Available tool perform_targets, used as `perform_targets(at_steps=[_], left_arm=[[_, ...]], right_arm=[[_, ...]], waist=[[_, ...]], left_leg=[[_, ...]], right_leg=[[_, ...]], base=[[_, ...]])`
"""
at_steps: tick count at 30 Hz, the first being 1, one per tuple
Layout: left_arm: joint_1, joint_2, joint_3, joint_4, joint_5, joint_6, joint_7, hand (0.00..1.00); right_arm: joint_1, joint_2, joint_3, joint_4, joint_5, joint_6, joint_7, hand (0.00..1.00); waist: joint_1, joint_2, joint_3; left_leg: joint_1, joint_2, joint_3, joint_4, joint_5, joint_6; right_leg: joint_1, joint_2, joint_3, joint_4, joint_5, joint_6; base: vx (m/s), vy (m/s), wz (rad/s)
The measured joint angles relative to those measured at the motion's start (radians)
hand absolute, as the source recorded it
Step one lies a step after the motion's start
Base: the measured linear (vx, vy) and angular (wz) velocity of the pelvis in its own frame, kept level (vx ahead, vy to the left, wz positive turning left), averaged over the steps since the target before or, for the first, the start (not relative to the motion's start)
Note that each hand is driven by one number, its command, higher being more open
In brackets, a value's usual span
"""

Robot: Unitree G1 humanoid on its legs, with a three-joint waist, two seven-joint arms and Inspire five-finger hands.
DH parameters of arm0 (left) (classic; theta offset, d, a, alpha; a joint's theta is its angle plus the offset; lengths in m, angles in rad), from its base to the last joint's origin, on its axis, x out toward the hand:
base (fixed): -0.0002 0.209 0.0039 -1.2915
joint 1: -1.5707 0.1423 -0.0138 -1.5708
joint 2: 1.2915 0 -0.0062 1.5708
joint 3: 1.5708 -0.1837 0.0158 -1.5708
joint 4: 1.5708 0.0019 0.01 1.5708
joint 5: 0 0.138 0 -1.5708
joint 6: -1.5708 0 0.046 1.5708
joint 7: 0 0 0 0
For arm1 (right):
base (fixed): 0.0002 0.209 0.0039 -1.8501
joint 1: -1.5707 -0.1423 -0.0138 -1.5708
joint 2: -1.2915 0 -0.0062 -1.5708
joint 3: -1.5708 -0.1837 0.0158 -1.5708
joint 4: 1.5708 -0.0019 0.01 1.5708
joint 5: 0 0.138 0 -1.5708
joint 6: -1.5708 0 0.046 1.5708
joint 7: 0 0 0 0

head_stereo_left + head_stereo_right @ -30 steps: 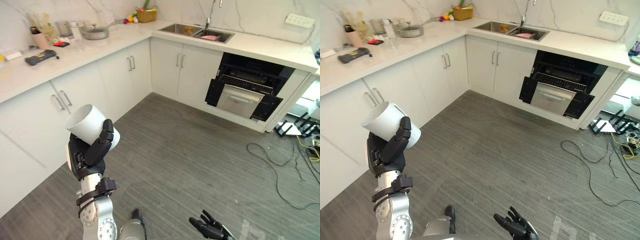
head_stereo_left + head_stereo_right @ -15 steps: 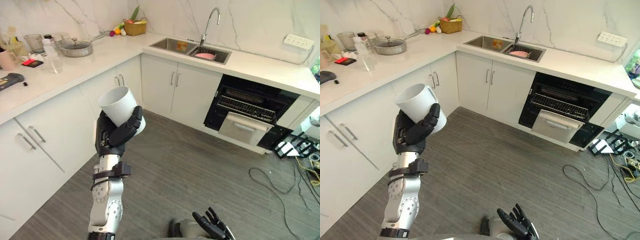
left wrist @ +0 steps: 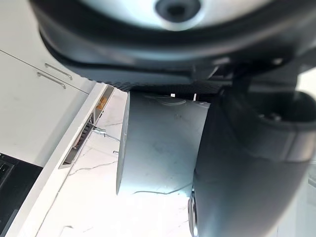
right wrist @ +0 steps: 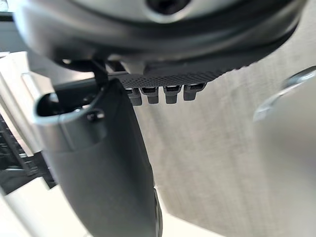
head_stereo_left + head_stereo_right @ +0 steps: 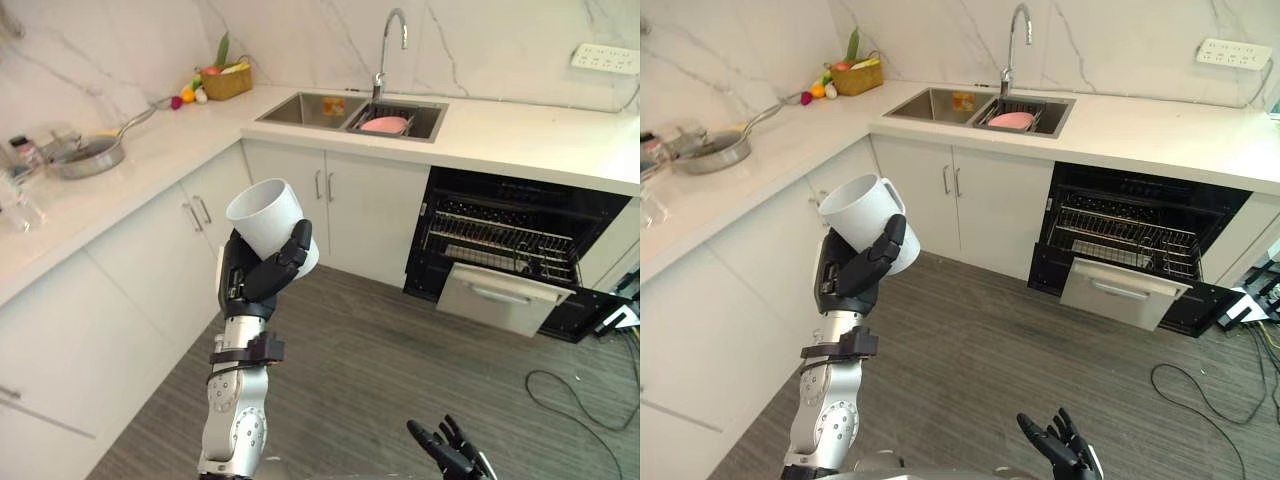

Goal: Walk over to the sink, pick up the cup, carry it to the dishwasher, place the cup inside the dishwasher, then close the dishwasher door

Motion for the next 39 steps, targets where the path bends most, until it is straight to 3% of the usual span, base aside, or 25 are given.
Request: perform_targets(at_steps=[2, 3, 5, 6, 7, 8, 11, 12, 13, 14, 16, 19, 20, 21, 22, 23, 24, 27, 28, 29, 31, 34, 36, 38, 39], left_arm=[[0.01, 0.001, 0.032, -0.035, -0.011, -0.008, 0.0, 0.0], [0.012, 0.001, 0.033, -0.045, -0.017, -0.008, 0.002, 0.0], [0.032, 0.003, 0.03, -0.076, -0.019, -0.013, 0.005, 0.0], [0.045, 0.004, 0.028, -0.077, -0.019, -0.016, 0.005, 0.0], [0.078, 0.007, 0.027, -0.075, -0.02, -0.02, 0.003, 0.0], [0.082, 0.011, 0.021, -0.072, -0.019, -0.02, 0.002, 0.0], [0.082, 0.029, 0.043, -0.072, -0.021, -0.027, 0.003, 0.0], [0.082, 0.035, 0.039, -0.073, -0.021, -0.029, 0.001, 0.0], [0.085, 0.04, 0.038, -0.084, -0.026, -0.034, 0.001, 0.0], [0.083, 0.06, 0.032, -0.086, -0.041, -0.038, 0.001, 0.0], [0.079, 0.057, 0.025, -0.098, -0.039, -0.041, 0.003, 0.0], [0.069, 0.06, 0.009, -0.095, -0.038, -0.052, 0.009, 0.0], [0.077, 0.062, 0.007, -0.087, -0.039, -0.053, 0.008, 0.0], [0.087, 0.063, 0.01, -0.087, -0.04, -0.056, 0.008, 0.0], [0.107, 0.063, 0.018, -0.085, -0.041, -0.068, 0.007, 0.0], [0.139, 0.043, 0.033, -0.073, -0.044, -0.075, 0.007, 0.0], [0.137, 0.035, 0.022, -0.057, -0.046, -0.073, 0.006, 0.0], [0.121, 0.022, -0.024, -0.052, -0.048, -0.073, 0.004, 0.0], [0.108, 0.023, -0.046, -0.049, -0.048, -0.072, 0.005, 0.0], [0.098, 0.022, -0.087, -0.049, -0.046, -0.072, 0.004, 0.0], [0.093, 0.02, -0.136, -0.052, -0.035, -0.071, -0.001, 0.0], [0.094, 0.016, -0.157, -0.054, -0.015, -0.072, -0.011, 0.0], [0.096, 0.013, -0.149, -0.055, -0.015, -0.072, 0.0, 0.0], [0.097, 0.006, -0.134, -0.062, -0.015, -0.07, 0.007, 0.0], [0.102, 0.005, -0.129, -0.068, -0.015, -0.068, 0.007, 0.0]], right_arm=[[-0.037, -0.034, 0.034, -0.059, -0.001, -0.029, 0.03, 1.0], [-0.046, -0.039, 0.036, -0.076, -0.001, -0.035, 0.037, 1.0], [-0.065, -0.042, 0.047, -0.142, 0.0, -0.058, 0.044, 1.0], [-0.061, -0.044, 0.057, -0.155, 0.0, -0.059, 0.042, 1.0], [-0.052, -0.039, 0.08, -0.159, 0.0, -0.057, 0.03, 1.0], [-0.045, -0.023, 0.093, -0.162, 0.0, -0.056, 0.017, 1.0], [-0.053, 0.047, 0.105, -0.16, -0.003, -0.041, -0.025, 1.0], [-0.042, 0.061, 0.101, -0.173, 0.002, -0.043, -0.031, 1.0], [-0.023, 0.076, 0.105, -0.196, 0.006, -0.049, -0.045, 1.0], [-0.009, 0.103, 0.107, -0.217, 0.007, -0.055, -0.06, 1.0], [-0.003, 0.103, 0.13, -0.264, -0.002, -0.055, -0.097, 1.0], [0.035, 0.116, 0.201, -0.455, -0.001, -0.057, -0.169, 1.0], [0.062, 0.121, 0.226, -0.574, -0.002, -0.078, -0.186, 1.0], [0.071, 0.122, 0.232, -0.621, -0.002, -0.088, -0.188, 1.0], [0.081, 0.121, 0.239, -0.685, -0.002, -0.105, -0.189, 1.0], [0.062, 0.108, 0.233, -0.718, -0.001, -0.125, -0.189, 1.0], [0.045, 0.11, 0.217, -0.758, 0.0, -0.13, -0.199, 1.0], [0.047, 0.106, 0.193, -0.844, 0.0, -0.134, -0.23, 1.0], [0.051, 0.109, 0.181, -0.885, 0.0, -0.134, -0.246, 1.0], [0.079, 0.111, 0.181, -0.96, -0.001, -0.133, -0.268, 1.0], [0.104, 0.111, 0.172, -1.05, -0.001, -0.133, -0.281, 1.0], [0.104, 0.099, 0.161, -1.139, -0.001, -0.133, -0.271, 1.0], [0.096, 0.081, 0.16, -1.147, 0.0, -0.133, -0.258, 1.0], [0.096, 0.076, 0.16, -1.147, 0.003, -0.115, -0.252, 1.0], [0.096, 0.075, 0.162, -1.147, 0.01, -0.107, -0.245, 1.0]], waist=[[0.014, -0.001, -0.012], [0.017, -0.002, -0.014], [0.033, -0.015, -0.019], [0.039, -0.024, -0.03], [0.036, -0.058, -0.07], [0.034, -0.083, -0.089], [0.051, -0.133, -0.077], [0.049, -0.136, -0.076], [0.049, -0.147, -0.077], [0.032, -0.173, -0.085], [0.001, -0.151, -0.073], [-0.06, -0.12, -0.074], [-0.076, -0.121, -0.075], [-0.072, -0.123, -0.075], [-0.06, -0.132, -0.079], [-0.044, -0.09, -0.086], [-0.05, -0.069, -0.075], [-0.062, -0.058, -0.051], [-0.061, -0.05, -0.03], [-0.056, -0.038, -0.024], [-0.045, -0.029, -0.031], [-0.033, -0.036, -0.041], [-0.035, -0.036, -0.055], [-0.033, -0.033, -0.06], [-0.031, -0.025, -0.066]], left_leg=[[0.003, -0.048, 0.06, -0.445, -0.021, -0.002], [0.003, -0.063, 0.053, -0.544, -0.013, -0.003], [-0.011, -0.122, -0.014, -0.73, 0.095, -0.01], [-0.007, -0.144, -0.035, -0.729, 0.141, -0.005], [0.006, -0.184, -0.054, -0.717, 0.175, 0.038], [0.018, -0.206, -0.047, -0.69, 0.137, 0.055], [0.026, -0.197, -0.006, -0.492, 0.002, 0.051], [0.06, -0.214, -0.013, -0.534, -0.002, 0.057], [0.124, -0.225, 0.012, -0.593, -0.034, 0.061], [0.2, -0.256, 0.041, -0.625, -0.079, 0.083], [0.296, -0.233, 0.074, -0.659, -0.116, 0.074], [0.393, -0.168, 0.102, -0.728, -0.117, 0.025], [0.454, -0.159, 0.123, -0.764, -0.122, 0.002], [0.48, -0.161, 0.139, -0.766, -0.129, -0.009], [0.518, -0.172, 0.157, -0.765, -0.143, -0.026], [0.556, -0.139, 0.159, -0.752, -0.161, -0.023], [0.556, -0.124, 0.156, -0.711, -0.158, -0.021], [0.549, -0.088, 0.148, -0.575, -0.132, -0.021], [0.518, -0.051, 0.138, -0.427, -0.103, -0.015], [0.402, 0.018, 0.088, -0.143, 0.005, -0.01], [0.269, 0.054, 0.077, -0.009, -0.053, -0.018], [0.198, 0.001, 0.09, -0.277, -0.162, 0.041], [0.205, -0.056, 0.02, -0.537, -0.154, 0.042], [0.236, -0.108, -0.097, -0.797, -0.033, 0.036], [0.248, -0.114, -0.113, -0.827, 0.032, 0.03]], right_leg=[[0.025, -0.004, 0.074, -0.005, -0.019, 0.031], [0.03, -0.005, 0.09, -0.005, -0.027, 0.042], [0.074, -0.022, 0.148, 0.019, -0.106, 0.055], [0.08, -0.033, 0.163, 0.038, -0.135, 0.061], [0.08, -0.068, 0.19, 0.086, -0.187, 0.096], [0.064, -0.096, 0.2, 0.15, -0.206, 0.126], [0.062, -0.116, 0.211, 0.338, -0.169, 0.152], [0.033, -0.128, 0.188, 0.438, -0.162, 0.169], [-0.051, -0.165, 0.149, 0.649, -0.119, 0.24], [-0.198, -0.255, 0.102, 0.948, 0.044, 0.235], [-0.331, -0.308, 0.05, 1.08, -0.003, 0.146], [-0.441, -0.296, -0.051, 0.838, -0.07, 0.158], [-0.438, -0.286, -0.146, 0.596, -0.049, 0.136], [-0.423, -0.273, -0.193, 0.482, 0.001, 0.113], [-0.402, -0.253, -0.272, 0.358, 0.069, 0.015], [-0.367, -0.211, -0.294, 0.336, 0.039, -0.009], [-0.351, -0.182, -0.277, 0.326, 0.032, -0.013], [-0.304, -0.144, -0.247, 0.312, -0.028, 0.004], [-0.265, -0.125, -0.232, 0.301, -0.05, 0.008], [-0.21, -0.102, -0.21, 0.269, -0.072, 0.011], [-0.179, -0.092, -0.175, 0.236, -0.08, 0.012], [-0.151, -0.103, -0.07, 0.189, -0.064, 0.03], [-0.151, -0.116, -0.009, 0.174, -0.055, 0.05], [-0.154, -0.125, 0.078, 0.173, -0.05, 0.082], [-0.155, -0.123, 0.099, 0.173, -0.052, 0.096]], base=[[0.55, 0.037, -0.89], [0.61, 0.141, -0.79], [0.47, 0.166, -0.74], [0.58, 0.246, -0.63], [0.73, 0.267, -0.22], [0.61, 0.22, -0.14], [0.55, 0.174, -0.34], [0.29, 0.146, -0.43], [0.25, 0.114, -0.53], [0.26, 0.091, -0.63], [0.32, 0.065, -0.56], [0.46, 0.03, -0.38], [0.52, -0.078, -0.5], [0.55, -0.099, -0.9], [0.61, -0.109, -1.41], [0.57, -0.081, -1.41], [0.53, -0.054, -1.07], [0.35, -0.038, -0.41], [0.27, -0.048, -0.47], [0.24, -0.033, -0.49], [0.24, 0.037, -0.63], [0.33, 0.102, -0.96], [0.35, 0.171, -1.07], [0.31, 0.224, -1.06], [0.26, 0.248, -0.99]])
